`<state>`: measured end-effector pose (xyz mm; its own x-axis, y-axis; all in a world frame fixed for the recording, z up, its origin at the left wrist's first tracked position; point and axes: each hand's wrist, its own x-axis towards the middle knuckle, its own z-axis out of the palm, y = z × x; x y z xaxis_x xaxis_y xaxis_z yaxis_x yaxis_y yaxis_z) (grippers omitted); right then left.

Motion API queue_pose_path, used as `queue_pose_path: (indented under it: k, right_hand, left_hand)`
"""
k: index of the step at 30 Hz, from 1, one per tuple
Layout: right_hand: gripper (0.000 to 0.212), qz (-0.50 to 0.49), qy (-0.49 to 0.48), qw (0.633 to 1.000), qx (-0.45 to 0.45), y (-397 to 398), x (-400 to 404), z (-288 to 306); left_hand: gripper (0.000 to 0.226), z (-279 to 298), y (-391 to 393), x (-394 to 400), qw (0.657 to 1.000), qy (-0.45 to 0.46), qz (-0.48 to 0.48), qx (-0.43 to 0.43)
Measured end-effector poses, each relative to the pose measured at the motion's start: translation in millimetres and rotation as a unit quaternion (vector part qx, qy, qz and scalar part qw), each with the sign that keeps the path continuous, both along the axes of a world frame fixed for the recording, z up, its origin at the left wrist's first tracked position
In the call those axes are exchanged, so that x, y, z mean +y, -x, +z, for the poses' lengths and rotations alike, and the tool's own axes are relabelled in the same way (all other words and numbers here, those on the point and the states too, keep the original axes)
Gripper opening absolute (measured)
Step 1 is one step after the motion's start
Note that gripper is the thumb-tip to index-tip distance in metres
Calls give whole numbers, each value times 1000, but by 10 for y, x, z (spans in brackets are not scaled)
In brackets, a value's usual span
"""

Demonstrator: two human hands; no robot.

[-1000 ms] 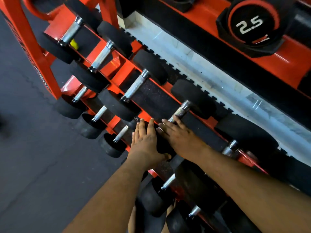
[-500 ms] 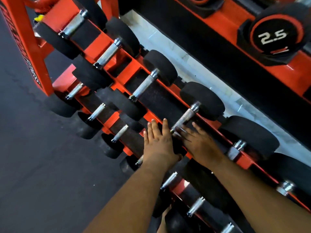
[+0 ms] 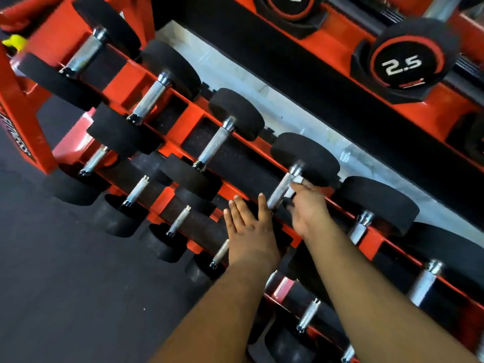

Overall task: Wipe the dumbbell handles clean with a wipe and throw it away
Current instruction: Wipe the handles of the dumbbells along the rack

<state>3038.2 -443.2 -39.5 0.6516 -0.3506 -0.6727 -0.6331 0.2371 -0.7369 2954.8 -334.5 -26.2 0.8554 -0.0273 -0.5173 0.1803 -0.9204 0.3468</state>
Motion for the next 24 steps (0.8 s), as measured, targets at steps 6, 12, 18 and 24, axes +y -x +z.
queue_pose_path:
  k: [6,12,18,24]
  right_hand:
    - [19,217,101,964,112,431,-30,-52]
    - [20,199,188,961,-27,358,-6,258]
    - [36,286,146,940,-114,-209,568,312]
    - [25,437,386,739,-336,-760,1159,140]
  left_hand:
    - [122,-56,72,119,998,37,-5,-41]
    - [123,-8,-54,680,990,66,27,-124]
    - [115,-11,-572,1367,977,-13,131,-167]
    - [129,-74,-981,1546,987,33,146,-57]
